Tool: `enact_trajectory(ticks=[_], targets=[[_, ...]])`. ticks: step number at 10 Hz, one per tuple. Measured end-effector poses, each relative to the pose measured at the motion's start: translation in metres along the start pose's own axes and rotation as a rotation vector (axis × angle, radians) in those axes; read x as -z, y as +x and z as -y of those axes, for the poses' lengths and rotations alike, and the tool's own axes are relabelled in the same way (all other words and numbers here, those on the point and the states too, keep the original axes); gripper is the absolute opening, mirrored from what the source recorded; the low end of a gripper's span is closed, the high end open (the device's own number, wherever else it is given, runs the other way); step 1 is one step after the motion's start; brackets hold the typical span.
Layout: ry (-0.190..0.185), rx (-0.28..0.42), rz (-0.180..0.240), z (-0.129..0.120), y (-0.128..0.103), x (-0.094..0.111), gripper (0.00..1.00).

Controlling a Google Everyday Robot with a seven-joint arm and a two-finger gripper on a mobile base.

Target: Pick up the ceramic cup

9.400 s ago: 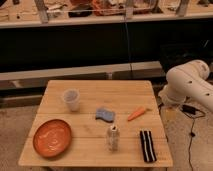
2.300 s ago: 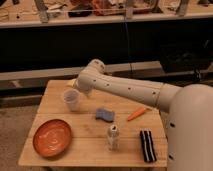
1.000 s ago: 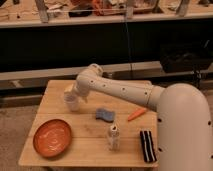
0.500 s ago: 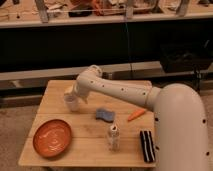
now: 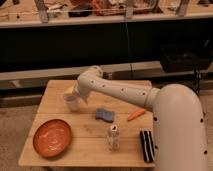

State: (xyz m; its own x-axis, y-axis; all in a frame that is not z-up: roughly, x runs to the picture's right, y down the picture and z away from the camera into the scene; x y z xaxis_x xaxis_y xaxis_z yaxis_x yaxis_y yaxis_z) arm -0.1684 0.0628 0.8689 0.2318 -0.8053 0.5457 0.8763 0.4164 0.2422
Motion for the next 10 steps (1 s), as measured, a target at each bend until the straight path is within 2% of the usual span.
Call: enact_trajectory(ticks=[10], targets=[[-0.001, 0.008, 0.027, -0.0057, -0.0004, -0.0095, 0.8]])
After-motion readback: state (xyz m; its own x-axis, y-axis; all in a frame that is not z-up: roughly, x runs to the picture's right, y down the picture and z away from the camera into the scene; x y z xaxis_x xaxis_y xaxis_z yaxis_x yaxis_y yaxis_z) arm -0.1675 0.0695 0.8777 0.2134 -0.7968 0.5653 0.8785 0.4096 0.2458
